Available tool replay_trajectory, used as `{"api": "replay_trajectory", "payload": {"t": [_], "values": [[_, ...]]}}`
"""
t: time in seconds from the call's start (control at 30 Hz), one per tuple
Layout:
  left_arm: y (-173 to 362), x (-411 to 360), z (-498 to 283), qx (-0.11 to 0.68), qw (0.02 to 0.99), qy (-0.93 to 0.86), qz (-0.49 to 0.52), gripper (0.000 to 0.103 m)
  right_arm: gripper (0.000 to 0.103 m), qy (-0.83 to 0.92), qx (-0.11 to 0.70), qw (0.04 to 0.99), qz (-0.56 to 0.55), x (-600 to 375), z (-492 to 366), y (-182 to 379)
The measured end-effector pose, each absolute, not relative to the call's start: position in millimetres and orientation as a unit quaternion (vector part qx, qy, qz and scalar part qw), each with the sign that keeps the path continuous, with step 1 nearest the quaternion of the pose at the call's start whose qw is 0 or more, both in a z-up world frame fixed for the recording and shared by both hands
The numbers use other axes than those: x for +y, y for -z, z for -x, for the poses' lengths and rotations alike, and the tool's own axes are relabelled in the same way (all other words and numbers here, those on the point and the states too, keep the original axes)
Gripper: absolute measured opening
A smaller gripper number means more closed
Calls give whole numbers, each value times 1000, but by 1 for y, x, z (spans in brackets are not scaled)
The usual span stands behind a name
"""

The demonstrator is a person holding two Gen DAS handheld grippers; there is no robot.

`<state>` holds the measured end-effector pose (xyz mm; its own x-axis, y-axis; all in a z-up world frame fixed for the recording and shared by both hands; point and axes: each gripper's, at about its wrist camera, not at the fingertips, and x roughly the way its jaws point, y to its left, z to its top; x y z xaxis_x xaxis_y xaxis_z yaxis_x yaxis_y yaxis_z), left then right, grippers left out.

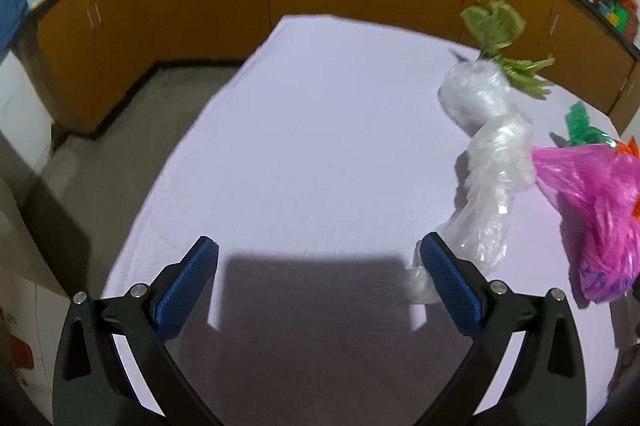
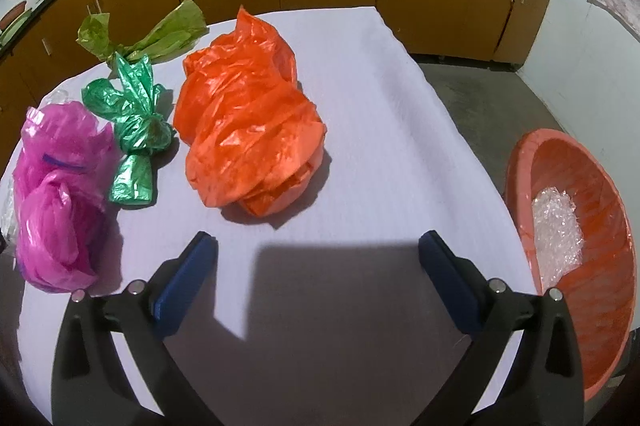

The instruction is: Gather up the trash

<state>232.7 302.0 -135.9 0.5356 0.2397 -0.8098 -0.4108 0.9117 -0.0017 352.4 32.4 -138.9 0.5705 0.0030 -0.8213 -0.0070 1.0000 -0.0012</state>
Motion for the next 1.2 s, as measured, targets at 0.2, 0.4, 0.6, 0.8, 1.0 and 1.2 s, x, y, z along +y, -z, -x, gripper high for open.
{"api": "replay_trajectory", "payload": {"t": [0.2, 0.4, 0.6, 0.8, 1.0, 1.2], "values": [[136, 299, -236, 448, 869, -191, 90, 101, 99, -4, 463, 886, 0, 32, -352, 139], [137, 299, -237, 449, 868, -192, 88, 102, 99, -4, 464, 886, 0, 31, -353, 139], [137, 299, -238, 449, 868, -192, 88, 102, 99, -3, 464, 886, 1, 31, -353, 139], [137, 299, -238, 449, 868, -193, 88, 102, 99, -4, 464, 886, 1, 31, -353, 139], [137, 299, -238, 449, 868, -193, 88, 102, 99, -4, 464, 886, 1, 31, -353, 139], [137, 299, -238, 449, 868, -193, 88, 102, 99, -4, 464, 886, 1, 31, -354, 139]]}}
